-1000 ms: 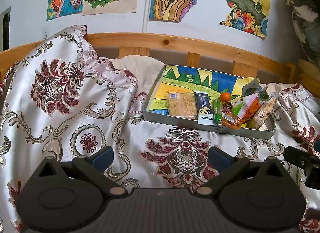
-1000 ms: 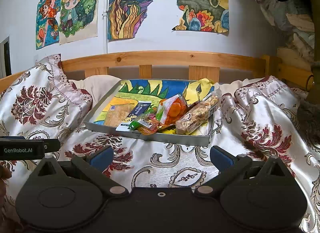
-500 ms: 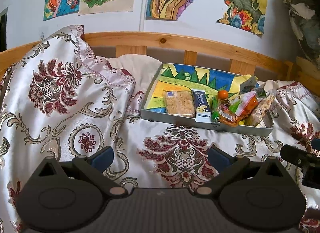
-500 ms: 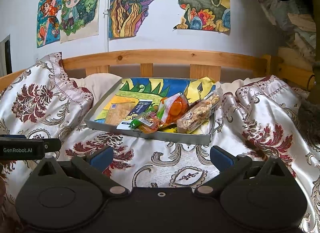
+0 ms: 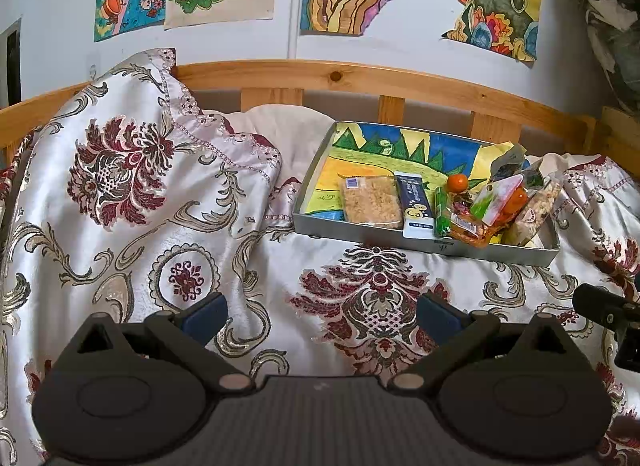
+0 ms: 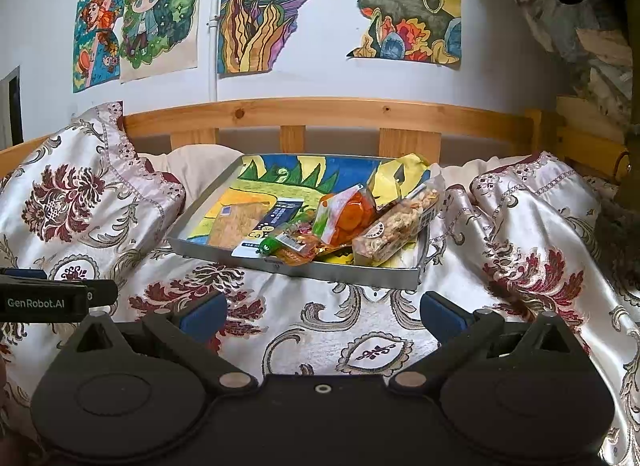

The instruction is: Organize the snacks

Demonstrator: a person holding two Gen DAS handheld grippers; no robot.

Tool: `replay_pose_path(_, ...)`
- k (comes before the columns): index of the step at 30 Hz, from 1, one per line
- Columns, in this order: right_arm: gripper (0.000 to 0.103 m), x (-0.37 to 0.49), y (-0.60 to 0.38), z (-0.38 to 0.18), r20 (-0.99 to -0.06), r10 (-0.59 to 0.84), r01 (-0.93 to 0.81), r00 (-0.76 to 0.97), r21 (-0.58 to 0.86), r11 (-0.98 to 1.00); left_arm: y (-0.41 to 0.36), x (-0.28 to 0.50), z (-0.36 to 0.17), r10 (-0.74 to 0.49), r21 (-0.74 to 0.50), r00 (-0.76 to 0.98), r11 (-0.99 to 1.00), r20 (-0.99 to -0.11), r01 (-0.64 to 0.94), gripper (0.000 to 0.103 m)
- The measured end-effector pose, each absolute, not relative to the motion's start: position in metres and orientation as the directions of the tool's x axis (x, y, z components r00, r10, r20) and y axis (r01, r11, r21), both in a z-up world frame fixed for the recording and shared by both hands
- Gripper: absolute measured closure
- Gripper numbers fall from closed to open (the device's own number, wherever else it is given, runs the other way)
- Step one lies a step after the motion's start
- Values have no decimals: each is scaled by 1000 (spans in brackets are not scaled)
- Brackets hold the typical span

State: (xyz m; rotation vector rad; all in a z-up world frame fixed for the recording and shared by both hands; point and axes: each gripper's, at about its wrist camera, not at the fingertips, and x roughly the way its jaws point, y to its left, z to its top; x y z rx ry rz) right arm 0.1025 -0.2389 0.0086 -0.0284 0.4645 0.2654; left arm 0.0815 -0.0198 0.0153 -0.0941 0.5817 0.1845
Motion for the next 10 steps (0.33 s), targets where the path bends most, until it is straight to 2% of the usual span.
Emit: replay_pose_path(10, 1, 103, -238, 7, -452, 249, -265, 857, 30, 964, -18, 82, 14, 153, -34, 812, 978, -564, -208, 1)
